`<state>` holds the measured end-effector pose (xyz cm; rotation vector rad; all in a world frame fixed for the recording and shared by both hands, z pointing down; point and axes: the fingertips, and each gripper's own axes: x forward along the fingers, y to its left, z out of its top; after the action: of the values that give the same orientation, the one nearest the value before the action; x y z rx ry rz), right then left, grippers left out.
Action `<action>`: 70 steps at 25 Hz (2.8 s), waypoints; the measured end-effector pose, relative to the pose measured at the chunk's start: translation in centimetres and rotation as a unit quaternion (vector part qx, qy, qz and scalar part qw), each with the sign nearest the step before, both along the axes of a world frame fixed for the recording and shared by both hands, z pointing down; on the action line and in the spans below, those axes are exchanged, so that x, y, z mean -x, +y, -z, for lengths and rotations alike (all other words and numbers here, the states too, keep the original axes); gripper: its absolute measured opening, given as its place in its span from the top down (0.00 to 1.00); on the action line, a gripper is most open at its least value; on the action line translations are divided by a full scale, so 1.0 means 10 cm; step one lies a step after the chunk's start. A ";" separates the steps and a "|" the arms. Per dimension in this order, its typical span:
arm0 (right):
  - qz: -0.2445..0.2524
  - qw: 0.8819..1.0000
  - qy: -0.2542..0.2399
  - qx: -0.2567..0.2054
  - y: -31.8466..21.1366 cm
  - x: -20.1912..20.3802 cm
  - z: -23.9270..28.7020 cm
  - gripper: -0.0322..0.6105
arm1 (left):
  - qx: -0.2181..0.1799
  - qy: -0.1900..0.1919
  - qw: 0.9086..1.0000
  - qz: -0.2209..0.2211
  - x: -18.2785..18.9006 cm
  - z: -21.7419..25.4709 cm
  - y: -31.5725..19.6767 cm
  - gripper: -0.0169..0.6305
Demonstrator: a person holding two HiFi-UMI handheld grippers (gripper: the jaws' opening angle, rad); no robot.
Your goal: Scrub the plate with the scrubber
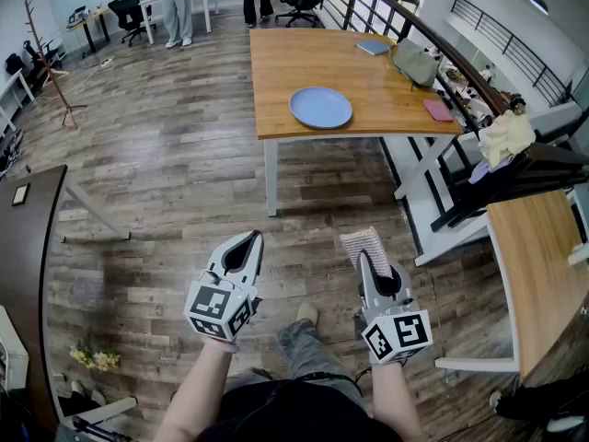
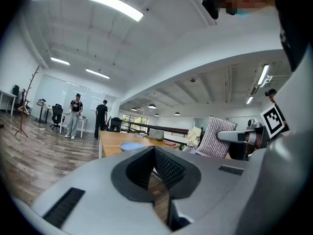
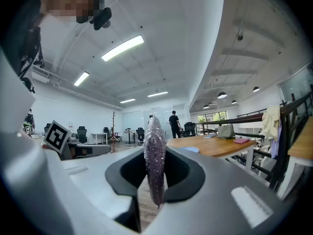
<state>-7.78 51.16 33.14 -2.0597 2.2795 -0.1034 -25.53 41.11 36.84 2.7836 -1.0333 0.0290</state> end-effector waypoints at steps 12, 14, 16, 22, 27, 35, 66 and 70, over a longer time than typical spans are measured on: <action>0.039 0.999 0.000 0.024 -1.40 -1.00 -0.28 0.84 | 0.007 -0.013 0.999 0.036 -1.03 -0.13 -1.35 0.98; 0.040 0.999 -0.004 0.026 -1.53 -1.11 -0.32 0.84 | 0.010 -0.014 0.999 0.035 -1.15 -0.17 -1.46 0.98; 0.042 0.999 -0.010 0.027 -1.64 -1.20 -0.34 0.84 | 0.011 -0.016 0.999 0.034 -1.26 -0.19 -1.55 0.98; 0.054 0.998 -0.020 0.037 -1.83 -1.35 -0.45 0.84 | 0.019 -0.023 0.999 0.027 -1.45 -0.27 -1.69 0.98; 0.061 0.997 -0.033 0.043 -2.12 -1.36 -0.52 0.84 | 0.024 -0.033 0.998 0.037 -1.36 -0.39 -1.94 0.98; 0.075 0.995 -0.040 0.057 -2.84 -1.49 -0.68 0.84 | 0.014 -0.039 0.999 0.020 -1.66 -0.58 -2.72 0.98; 0.123 0.951 -0.033 0.283 -5.21 -1.67 -1.71 0.84 | 0.191 -0.159 0.964 -0.094 -2.22 -1.61 -4.83 0.77; 0.156 0.930 0.013 0.332 -5.37 -1.68 -1.88 0.84 | 0.224 -0.203 0.950 -0.075 -2.23 -1.80 -4.86 0.77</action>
<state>8.98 -2.58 51.94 -1.8850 2.8464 -0.9940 -3.25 -7.53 54.85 2.4681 -0.7590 0.7819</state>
